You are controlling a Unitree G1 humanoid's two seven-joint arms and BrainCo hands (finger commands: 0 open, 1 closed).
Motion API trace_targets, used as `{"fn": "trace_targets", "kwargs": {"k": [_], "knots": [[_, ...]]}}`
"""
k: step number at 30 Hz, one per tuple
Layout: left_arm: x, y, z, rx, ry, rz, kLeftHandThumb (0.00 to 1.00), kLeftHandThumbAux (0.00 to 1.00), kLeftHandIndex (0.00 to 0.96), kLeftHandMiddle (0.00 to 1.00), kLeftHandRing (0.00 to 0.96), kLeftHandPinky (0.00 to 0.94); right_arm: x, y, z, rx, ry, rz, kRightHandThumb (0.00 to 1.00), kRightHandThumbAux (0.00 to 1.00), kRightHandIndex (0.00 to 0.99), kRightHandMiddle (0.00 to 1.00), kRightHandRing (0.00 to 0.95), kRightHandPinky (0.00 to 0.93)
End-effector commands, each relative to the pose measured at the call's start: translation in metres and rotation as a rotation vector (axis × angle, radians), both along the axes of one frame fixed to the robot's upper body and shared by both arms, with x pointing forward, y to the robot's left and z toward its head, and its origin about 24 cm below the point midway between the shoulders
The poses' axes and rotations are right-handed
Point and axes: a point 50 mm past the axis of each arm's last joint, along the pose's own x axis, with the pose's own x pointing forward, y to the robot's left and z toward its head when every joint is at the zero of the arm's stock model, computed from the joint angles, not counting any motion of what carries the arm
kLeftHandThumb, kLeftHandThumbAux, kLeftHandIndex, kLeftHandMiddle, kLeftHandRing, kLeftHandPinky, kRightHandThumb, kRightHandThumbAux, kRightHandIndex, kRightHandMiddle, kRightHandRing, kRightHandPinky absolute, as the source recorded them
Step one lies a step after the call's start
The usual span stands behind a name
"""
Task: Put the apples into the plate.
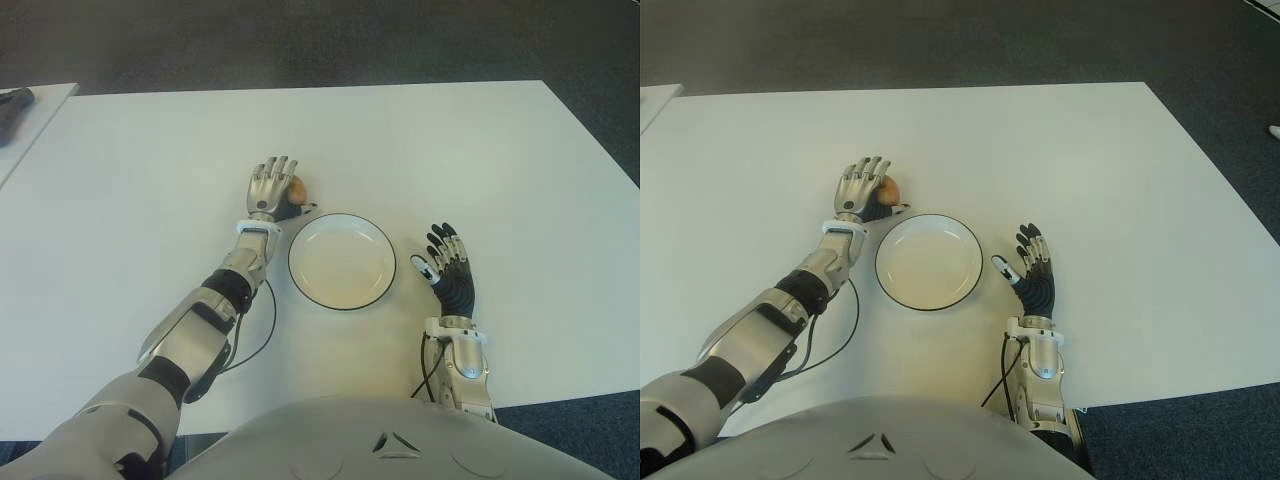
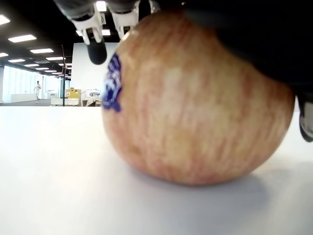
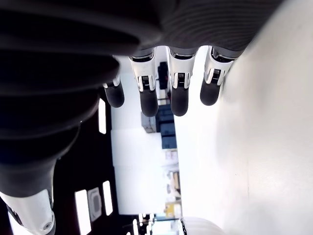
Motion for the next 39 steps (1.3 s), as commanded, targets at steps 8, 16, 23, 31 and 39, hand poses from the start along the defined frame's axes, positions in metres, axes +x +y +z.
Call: {"fn": "trace_targets", "kwargs": {"k": [8, 16, 23, 31, 39], "knots": [[-0.028, 0.010, -0.041, 0.020, 0.193, 0.054, 0.345, 0.412, 0.082, 0.115, 0.107, 0.178, -0.031, -0.003, -0.034, 0.043, 0.221, -0.041, 0.280, 0.674, 0.102, 0.151, 0.119, 0.132], [-0.030, 0.008, -0.045, 0.009, 0.198, 0.054, 0.408, 0.442, 0.185, 0.227, 0.228, 0.310, -0.031, -0.005, -0.033, 0.039, 0.218, -0.042, 0.279, 0.682, 0.109, 0.148, 0.114, 0.125], [-0.031, 0.006, -0.048, 0.003, 0.214, 0.044, 0.638, 0.585, 0.377, 0.578, 0.597, 0.582, -0.031, -0.006, -0.033, 0.035, 0.218, -0.049, 0.278, 0.684, 0.109, 0.142, 0.103, 0.112], [-0.035, 0.005, -0.054, -0.019, 0.290, 0.031, 0.830, 0.663, 0.399, 0.532, 0.710, 0.689, -0.031, -0.006, -0.033, 0.039, 0.214, -0.052, 0.276, 0.686, 0.118, 0.142, 0.105, 0.114], [-0.032, 0.000, -0.052, -0.073, 0.314, 0.036, 0.848, 0.669, 0.397, 0.516, 0.752, 0.742, -0.028, -0.007, -0.033, 0.022, 0.220, -0.051, 0.259, 0.692, 0.104, 0.128, 0.083, 0.071]]}}
